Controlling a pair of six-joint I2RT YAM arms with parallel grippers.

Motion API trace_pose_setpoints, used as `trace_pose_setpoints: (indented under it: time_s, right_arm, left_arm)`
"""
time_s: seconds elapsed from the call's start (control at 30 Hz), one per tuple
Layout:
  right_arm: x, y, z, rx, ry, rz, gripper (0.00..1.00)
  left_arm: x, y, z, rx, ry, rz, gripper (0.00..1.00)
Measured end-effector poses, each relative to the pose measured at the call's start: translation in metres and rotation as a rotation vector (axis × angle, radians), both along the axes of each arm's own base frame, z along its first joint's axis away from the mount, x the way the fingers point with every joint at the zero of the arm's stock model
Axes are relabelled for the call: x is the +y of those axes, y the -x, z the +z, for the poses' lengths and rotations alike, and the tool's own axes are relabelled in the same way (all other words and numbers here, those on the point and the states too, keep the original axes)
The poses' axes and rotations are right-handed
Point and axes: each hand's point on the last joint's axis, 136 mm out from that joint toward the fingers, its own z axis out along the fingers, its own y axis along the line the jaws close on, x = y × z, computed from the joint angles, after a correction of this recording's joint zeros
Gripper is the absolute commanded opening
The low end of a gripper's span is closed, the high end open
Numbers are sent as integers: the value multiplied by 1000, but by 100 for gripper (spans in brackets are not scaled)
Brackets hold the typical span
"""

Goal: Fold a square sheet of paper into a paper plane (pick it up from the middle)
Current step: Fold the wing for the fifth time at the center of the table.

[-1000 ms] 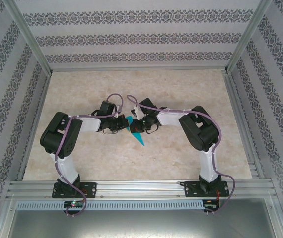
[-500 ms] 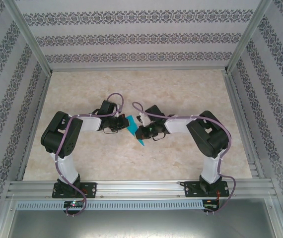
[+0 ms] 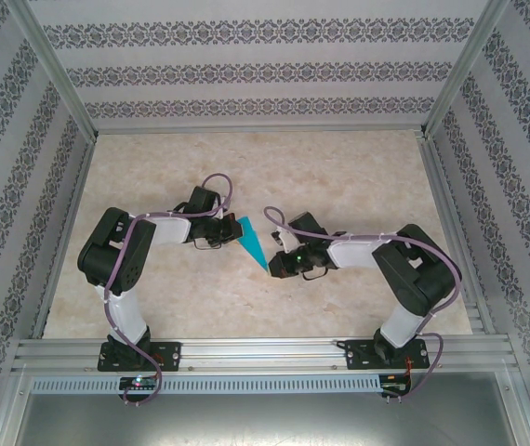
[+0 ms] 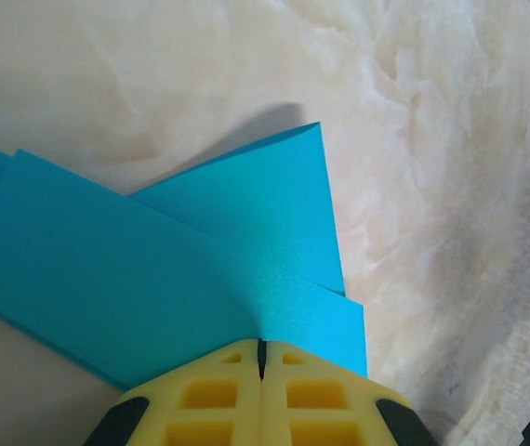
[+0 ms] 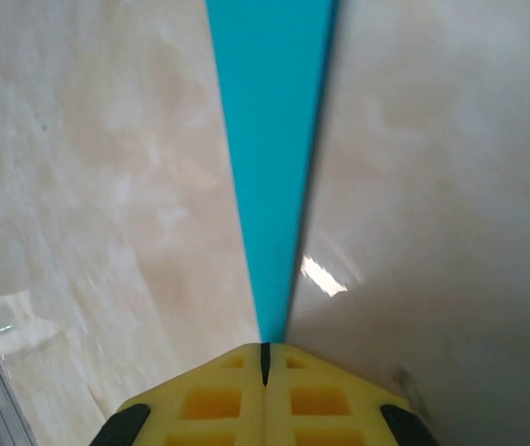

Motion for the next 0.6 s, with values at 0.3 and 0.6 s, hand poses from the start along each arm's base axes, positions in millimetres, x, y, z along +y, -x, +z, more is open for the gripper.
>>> trace_pose_setpoints:
  time_s: [0.3, 0.6]
  right_arm:
    - [-26, -5, 24, -46, 77, -85, 31]
    - [-60, -101, 86, -251, 87, -375, 73]
  left_arm:
    - [9, -14, 3, -17, -76, 23, 11]
    - [16, -18, 48, -40, -245, 71, 59]
